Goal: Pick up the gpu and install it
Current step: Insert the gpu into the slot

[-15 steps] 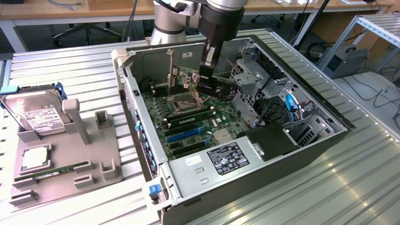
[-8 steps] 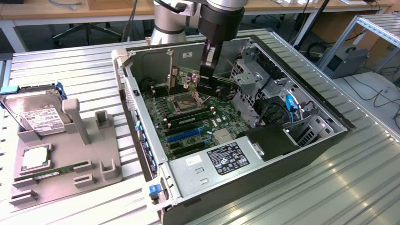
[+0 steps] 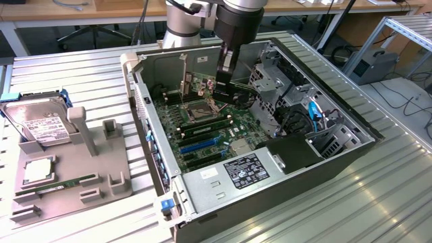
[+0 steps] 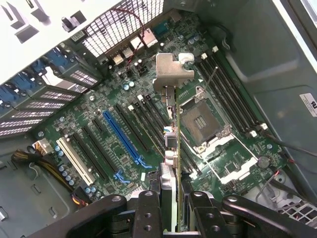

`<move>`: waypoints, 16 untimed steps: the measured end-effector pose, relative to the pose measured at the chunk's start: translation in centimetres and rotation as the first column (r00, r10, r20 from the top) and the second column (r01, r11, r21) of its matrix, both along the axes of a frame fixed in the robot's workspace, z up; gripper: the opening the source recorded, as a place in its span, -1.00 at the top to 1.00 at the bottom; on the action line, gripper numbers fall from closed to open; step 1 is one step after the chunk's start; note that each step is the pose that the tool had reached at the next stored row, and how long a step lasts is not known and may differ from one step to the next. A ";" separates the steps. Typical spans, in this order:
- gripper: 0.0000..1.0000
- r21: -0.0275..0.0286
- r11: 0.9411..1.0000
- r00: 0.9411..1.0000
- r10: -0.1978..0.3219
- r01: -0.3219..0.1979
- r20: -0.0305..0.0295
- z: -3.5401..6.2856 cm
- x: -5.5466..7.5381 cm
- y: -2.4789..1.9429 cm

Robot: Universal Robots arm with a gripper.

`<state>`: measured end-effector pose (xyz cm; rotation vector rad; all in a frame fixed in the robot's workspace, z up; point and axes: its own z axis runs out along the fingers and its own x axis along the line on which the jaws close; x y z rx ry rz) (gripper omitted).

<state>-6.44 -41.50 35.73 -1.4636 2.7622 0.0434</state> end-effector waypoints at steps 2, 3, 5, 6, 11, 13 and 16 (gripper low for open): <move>0.47 0.000 1.000 1.000 0.003 -0.003 0.000 0.00 0.0 0.00; 0.47 0.000 1.000 1.000 0.005 -0.005 0.000 0.00 0.0 0.00; 0.47 0.000 1.000 1.000 0.008 -0.008 0.000 0.00 0.0 0.00; 0.47 0.000 1.000 1.000 0.010 -0.010 0.000 0.00 0.0 0.00; 0.47 0.000 1.000 1.000 0.018 -0.018 0.000 0.00 0.0 0.00; 0.47 0.000 1.000 1.000 0.022 -0.022 0.000 0.00 0.0 0.00; 0.47 0.000 1.000 1.000 0.026 -0.026 0.000 0.00 0.0 0.00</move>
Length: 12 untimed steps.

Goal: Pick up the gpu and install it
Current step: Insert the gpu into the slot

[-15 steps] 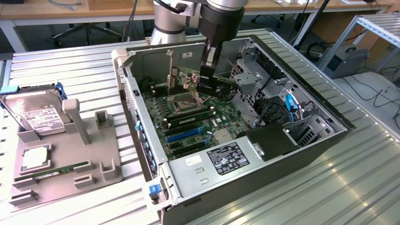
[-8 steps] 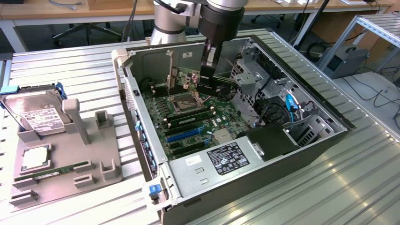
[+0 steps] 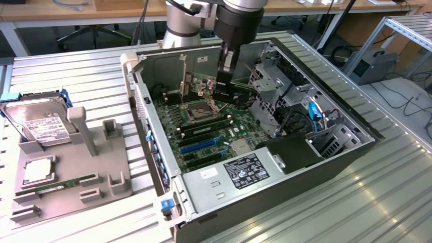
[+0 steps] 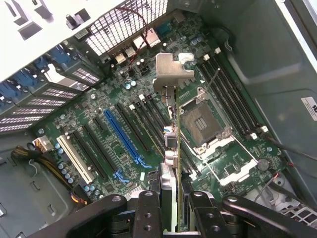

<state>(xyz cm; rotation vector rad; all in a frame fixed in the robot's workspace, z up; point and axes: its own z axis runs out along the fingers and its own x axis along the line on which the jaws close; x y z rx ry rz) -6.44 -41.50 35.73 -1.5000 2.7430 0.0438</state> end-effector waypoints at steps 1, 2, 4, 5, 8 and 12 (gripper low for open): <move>0.47 0.000 1.000 1.000 0.002 -0.002 0.000 0.00 0.0 0.00; 0.47 0.000 1.000 1.000 0.003 -0.003 0.000 0.00 0.0 0.00; 0.47 0.000 1.000 1.000 0.006 -0.006 0.000 0.00 0.0 0.00; 0.47 0.000 1.000 1.000 0.008 -0.008 0.000 0.00 0.0 0.00; 0.47 0.000 1.000 1.000 0.013 -0.013 0.000 0.00 0.0 0.00; 0.47 0.000 1.000 1.000 0.019 -0.019 0.000 0.00 0.0 0.00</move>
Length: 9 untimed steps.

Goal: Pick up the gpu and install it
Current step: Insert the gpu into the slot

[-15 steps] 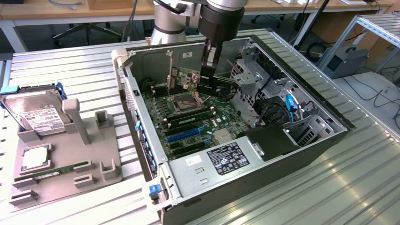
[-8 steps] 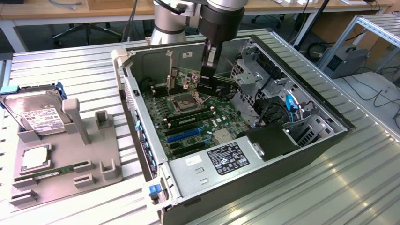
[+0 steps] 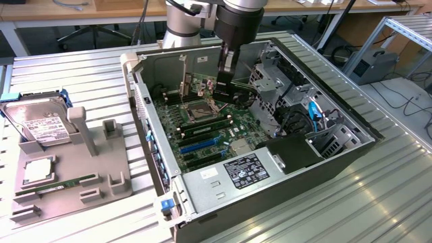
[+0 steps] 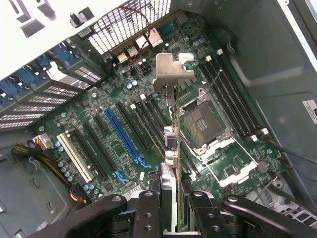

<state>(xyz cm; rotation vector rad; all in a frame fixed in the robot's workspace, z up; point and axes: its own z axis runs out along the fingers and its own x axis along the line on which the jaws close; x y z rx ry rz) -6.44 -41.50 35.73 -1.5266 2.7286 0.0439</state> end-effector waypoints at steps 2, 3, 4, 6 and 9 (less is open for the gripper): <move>0.47 0.000 1.000 1.000 0.004 -0.004 0.000 0.00 0.0 0.00; 0.47 0.000 1.000 1.000 0.006 -0.006 0.000 0.00 0.0 0.00; 0.47 0.000 1.000 1.000 0.008 -0.008 0.000 0.00 0.0 0.00; 0.47 0.000 1.000 1.000 0.012 -0.012 0.000 0.00 0.0 0.00; 0.47 0.000 1.000 1.000 0.020 -0.020 0.000 0.00 0.0 0.00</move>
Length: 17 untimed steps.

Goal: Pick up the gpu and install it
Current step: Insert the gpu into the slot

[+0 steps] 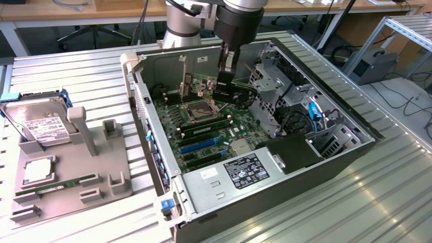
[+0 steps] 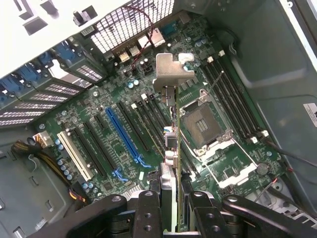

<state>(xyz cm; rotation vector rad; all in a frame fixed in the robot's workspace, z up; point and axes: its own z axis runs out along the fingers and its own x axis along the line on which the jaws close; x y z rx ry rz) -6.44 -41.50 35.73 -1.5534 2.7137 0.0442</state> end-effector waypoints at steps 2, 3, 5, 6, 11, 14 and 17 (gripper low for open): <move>0.47 0.000 1.000 1.000 0.004 -0.004 0.000 0.00 0.0 0.00; 0.47 0.000 1.000 1.000 0.005 -0.005 0.000 0.00 0.0 0.00; 0.47 0.000 1.000 1.000 0.009 -0.009 0.000 0.00 0.0 0.00; 0.47 0.000 1.000 1.000 0.010 -0.010 0.000 0.00 0.0 0.00; 0.47 0.000 1.000 1.000 0.017 -0.017 0.000 0.00 0.0 0.00; 0.47 0.000 1.000 1.000 0.023 -0.023 0.000 0.00 0.0 0.00; 0.47 0.000 1.000 1.000 0.027 -0.027 0.000 0.00 0.0 0.00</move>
